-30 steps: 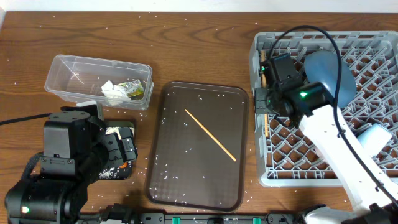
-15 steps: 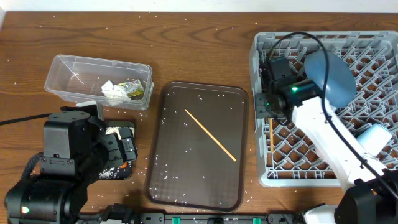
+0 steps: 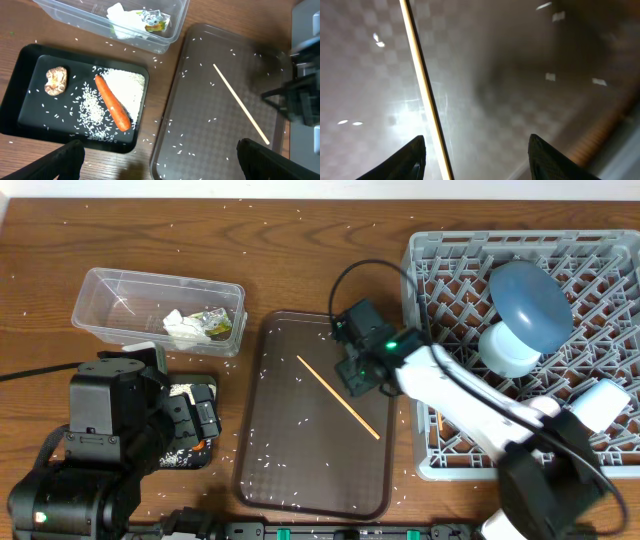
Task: Sort waste into correct bins and load items into the dishwasher rack
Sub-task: 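Reach the right gripper back to the second chopstick on the tray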
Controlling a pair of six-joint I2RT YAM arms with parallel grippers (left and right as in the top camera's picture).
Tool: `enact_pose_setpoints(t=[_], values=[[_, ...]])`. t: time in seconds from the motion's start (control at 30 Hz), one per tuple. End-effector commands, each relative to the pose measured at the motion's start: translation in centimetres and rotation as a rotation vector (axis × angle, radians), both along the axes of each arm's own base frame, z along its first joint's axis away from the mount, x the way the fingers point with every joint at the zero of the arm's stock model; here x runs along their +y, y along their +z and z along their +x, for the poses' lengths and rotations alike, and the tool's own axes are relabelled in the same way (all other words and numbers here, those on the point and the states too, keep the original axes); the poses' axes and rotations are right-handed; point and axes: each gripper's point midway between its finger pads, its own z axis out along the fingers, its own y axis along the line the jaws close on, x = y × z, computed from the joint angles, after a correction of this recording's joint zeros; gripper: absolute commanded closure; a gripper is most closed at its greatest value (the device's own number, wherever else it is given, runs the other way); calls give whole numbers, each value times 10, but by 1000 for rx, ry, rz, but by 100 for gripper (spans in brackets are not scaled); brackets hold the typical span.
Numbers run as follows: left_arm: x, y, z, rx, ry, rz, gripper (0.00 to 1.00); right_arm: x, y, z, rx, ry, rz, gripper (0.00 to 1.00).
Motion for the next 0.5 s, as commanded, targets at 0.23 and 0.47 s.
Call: enact_pose_setpoints(t=[0.23,0.47], values=[[3,6,0,-19,13,4,2,11,-54,-16,87,133,-85,60],[3,6,0,-19,13,4,2,7,-72,-20,123,154,-119,92]])
